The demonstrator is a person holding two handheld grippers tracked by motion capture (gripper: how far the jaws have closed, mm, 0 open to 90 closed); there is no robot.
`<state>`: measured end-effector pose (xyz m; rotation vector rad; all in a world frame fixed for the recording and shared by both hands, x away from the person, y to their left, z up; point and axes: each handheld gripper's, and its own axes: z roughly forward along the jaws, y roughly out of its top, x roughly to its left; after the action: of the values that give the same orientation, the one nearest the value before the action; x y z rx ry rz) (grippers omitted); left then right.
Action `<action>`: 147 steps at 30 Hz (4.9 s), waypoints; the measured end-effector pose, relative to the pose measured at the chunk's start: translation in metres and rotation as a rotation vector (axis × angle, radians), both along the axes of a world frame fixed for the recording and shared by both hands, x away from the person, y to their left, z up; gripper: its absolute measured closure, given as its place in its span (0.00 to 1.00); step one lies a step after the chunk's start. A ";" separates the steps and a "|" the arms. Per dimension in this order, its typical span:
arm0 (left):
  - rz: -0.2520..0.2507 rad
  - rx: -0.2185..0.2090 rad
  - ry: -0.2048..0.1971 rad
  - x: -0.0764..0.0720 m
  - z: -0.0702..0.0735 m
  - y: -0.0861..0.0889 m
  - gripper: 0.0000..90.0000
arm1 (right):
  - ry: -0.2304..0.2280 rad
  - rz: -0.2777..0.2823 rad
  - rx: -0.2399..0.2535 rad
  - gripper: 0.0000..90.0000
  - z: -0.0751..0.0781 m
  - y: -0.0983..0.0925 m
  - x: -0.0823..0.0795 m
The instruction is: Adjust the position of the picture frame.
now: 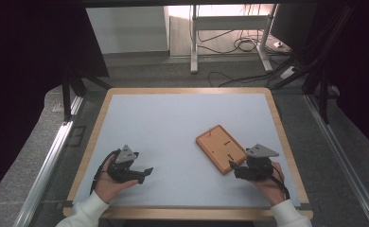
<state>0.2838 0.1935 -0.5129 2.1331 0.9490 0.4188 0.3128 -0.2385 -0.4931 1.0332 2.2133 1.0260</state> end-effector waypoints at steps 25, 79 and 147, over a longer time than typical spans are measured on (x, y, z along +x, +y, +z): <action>0.025 0.009 0.003 -0.005 -0.003 0.010 0.23 | 0.133 0.098 -0.113 0.41 0.011 0.052 0.072; 0.029 0.003 -0.013 -0.006 -0.005 0.016 0.23 | 0.217 0.160 -0.214 0.94 0.000 0.137 0.138; 0.027 0.014 -0.001 -0.007 -0.011 0.014 0.22 | 0.262 0.083 -0.161 1.00 -0.015 0.061 0.129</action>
<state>0.2768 0.2074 -0.5235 2.1346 0.9778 0.4418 0.4420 -0.1776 -0.5080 1.0614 2.5220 0.7668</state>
